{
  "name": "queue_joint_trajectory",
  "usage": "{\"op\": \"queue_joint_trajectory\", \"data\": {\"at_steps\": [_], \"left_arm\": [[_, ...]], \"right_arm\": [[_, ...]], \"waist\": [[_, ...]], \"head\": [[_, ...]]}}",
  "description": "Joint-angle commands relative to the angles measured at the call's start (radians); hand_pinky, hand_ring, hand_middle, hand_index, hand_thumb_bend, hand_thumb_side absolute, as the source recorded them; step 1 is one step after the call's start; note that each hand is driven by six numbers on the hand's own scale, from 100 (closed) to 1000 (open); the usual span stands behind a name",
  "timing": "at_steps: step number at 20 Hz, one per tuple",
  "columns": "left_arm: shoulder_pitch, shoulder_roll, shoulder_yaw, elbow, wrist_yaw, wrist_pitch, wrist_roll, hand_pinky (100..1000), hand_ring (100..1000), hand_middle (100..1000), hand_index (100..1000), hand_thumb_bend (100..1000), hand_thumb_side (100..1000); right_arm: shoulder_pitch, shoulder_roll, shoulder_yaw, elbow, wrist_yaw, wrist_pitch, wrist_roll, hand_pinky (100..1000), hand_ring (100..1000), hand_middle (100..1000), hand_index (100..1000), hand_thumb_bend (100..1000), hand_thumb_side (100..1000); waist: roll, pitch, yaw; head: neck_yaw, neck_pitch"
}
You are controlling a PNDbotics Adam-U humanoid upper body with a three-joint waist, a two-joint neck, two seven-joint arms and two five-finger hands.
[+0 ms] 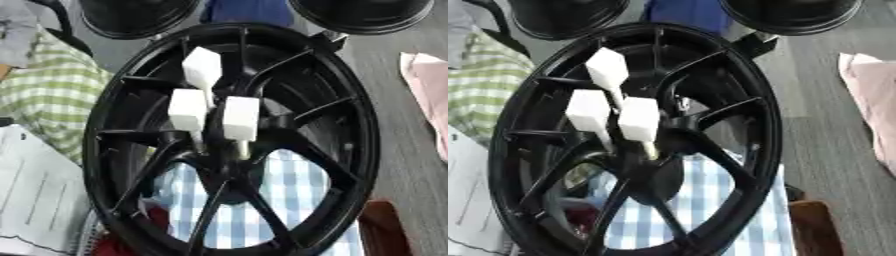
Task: Pull the pin out of the wheel hub.
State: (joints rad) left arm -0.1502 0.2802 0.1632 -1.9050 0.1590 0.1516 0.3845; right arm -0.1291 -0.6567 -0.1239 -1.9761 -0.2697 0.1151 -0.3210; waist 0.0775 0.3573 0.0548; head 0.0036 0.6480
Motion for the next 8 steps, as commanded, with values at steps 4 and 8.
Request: {"op": "queue_joint_trajectory", "data": {"at_steps": [4,8], "left_arm": [[-0.012,0.014,0.004,-0.024,0.005,-0.016,0.008,918,596,625,722,335,711],[-0.014,0.013,0.003,-0.024,0.01,-0.022,0.013,918,595,625,722,335,711]], "right_arm": [[-0.001,0.011,0.004,-0.024,0.002,-0.03,0.006,831,617,802,681,100,779],[0.004,0.025,0.01,-0.024,0.007,-0.048,0.011,830,611,792,677,100,778]], "waist": [[-0.005,-0.006,0.002],[-0.003,0.006,0.001]], "head": [[0.001,-0.015],[0.003,-0.015]]}}
